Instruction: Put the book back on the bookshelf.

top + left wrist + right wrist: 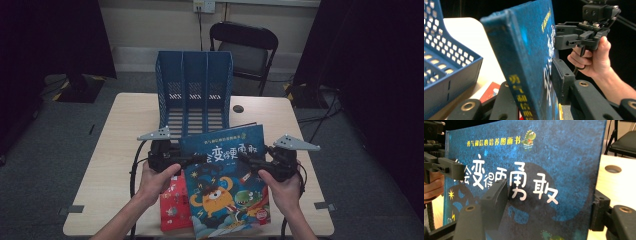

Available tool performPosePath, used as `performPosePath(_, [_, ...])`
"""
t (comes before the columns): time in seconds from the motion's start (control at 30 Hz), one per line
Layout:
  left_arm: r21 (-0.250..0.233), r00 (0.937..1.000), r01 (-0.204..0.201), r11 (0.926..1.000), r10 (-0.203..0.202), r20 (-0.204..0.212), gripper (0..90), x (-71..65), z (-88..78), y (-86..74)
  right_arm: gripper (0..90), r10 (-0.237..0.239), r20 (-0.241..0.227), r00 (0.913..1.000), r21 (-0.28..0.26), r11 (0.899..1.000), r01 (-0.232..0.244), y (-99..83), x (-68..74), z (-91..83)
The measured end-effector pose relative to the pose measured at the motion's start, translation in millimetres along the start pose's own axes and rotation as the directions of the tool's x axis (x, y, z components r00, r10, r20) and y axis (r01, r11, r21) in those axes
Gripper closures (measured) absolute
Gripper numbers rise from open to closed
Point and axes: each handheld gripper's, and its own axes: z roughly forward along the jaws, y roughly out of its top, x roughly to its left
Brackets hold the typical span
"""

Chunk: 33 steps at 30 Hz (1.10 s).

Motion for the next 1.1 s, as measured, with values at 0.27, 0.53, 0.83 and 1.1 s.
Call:
performPosePath(0.27, [-0.04,0.9995,-0.019,0.999,0.02,0.023,74.2,-12.0,-6.9,22.7,30.8,-0.024,0.007,0.9997,-0.072,0.997,0.025,13.2,6.5,-9.2])
performPosePath(0.53, [-0.057,0.9967,-0.074,0.9956,0.076,0.03,77.4,-24.8,-11.4,43.1,30.7,-0.027,-0.002,0.9996,-0.13,0.991,0.027,28.2,8.3,-18.0])
performPosePath(0.83, [-0.071,0.9856,-0.168,0.9831,0.167,-0.024,76.4,-32.6,-20.6,58.2,30.5,-0.057,-0.01,0.9983,-0.169,0.984,0.055,45.2,10.4,-15.2])
performPosePath(1.1, [-0.095,0.9825,-0.184,0.9783,0.18,-0.047,74.2,-32.6,-25.2,35.8,26.0,-0.108,0.001,0.9942,-0.152,0.983,0.107,31.3,18.3,-4.4])
